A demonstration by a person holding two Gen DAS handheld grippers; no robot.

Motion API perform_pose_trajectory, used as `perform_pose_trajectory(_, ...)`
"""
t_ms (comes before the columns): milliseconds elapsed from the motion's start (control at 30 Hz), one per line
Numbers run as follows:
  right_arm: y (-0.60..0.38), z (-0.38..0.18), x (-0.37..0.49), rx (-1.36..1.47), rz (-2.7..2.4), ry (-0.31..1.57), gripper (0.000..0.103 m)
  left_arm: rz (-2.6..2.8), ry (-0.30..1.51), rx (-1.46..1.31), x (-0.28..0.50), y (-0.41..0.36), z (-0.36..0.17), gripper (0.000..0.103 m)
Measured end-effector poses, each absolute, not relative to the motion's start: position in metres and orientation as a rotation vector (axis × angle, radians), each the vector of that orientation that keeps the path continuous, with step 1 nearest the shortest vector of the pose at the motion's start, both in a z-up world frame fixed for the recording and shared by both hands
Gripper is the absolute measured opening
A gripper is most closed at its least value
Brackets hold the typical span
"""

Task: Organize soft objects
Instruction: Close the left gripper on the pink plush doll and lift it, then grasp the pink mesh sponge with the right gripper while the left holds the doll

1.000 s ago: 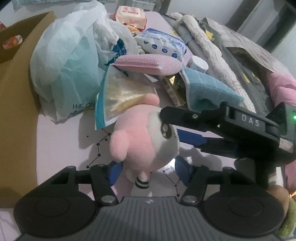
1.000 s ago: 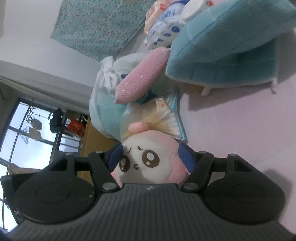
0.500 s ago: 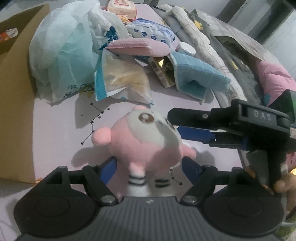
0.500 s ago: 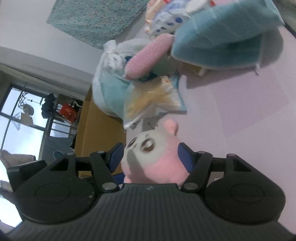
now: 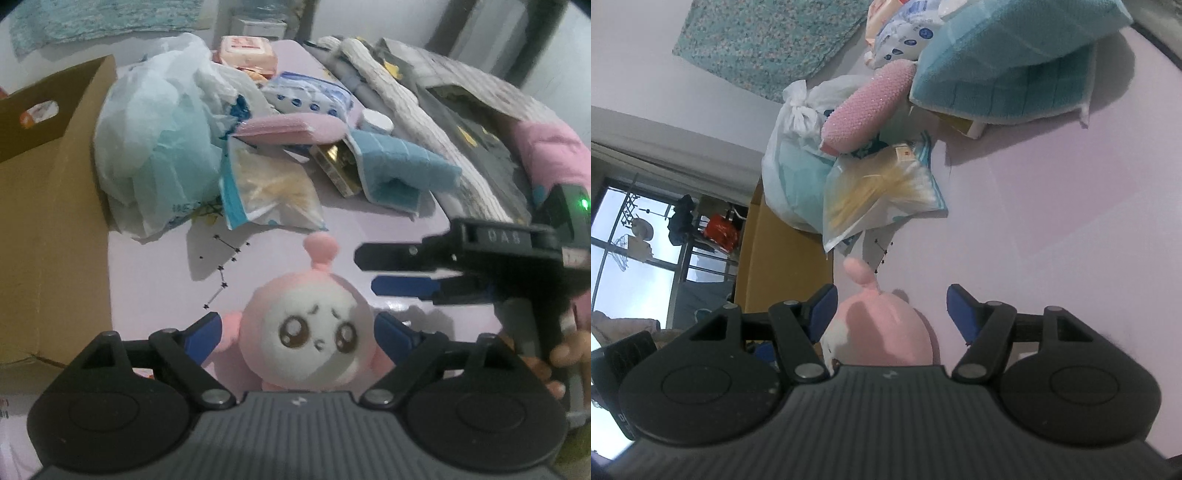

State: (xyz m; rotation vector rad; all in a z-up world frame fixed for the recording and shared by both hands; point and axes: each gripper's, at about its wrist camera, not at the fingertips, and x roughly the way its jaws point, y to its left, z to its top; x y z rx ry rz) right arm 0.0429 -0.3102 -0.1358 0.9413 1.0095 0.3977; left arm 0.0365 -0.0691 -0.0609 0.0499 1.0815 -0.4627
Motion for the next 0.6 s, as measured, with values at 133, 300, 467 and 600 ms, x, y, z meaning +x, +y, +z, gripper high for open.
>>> perform_pose_trajectory(133, -0.309, -0.139, 0.042, 0.975, 0.421, 1.022, 0.066, -0.495, 1.119, 0.078, 0.033, -0.077, -0.069, 0.090)
perform_pose_trajectory(300, -0.292, -0.140, 0.048, 0.964, 0.499, 1.046, 0.065, -0.470, 1.146, 0.062, 0.037, -0.081, -0.079, 0.089)
perform_pose_trajectory(467, -0.276, -0.130, 0.057, 0.855, 0.533, 1.009, 0.055, -0.412, 1.116, 0.081, 0.040, -0.081, -0.078, 0.086)
perform_pose_trajectory(600, -0.274, -0.122, 0.068, 0.826, 0.565, 0.972, 0.052, -0.388, 1.101, 0.054, 0.048, -0.078, -0.076, 0.083)
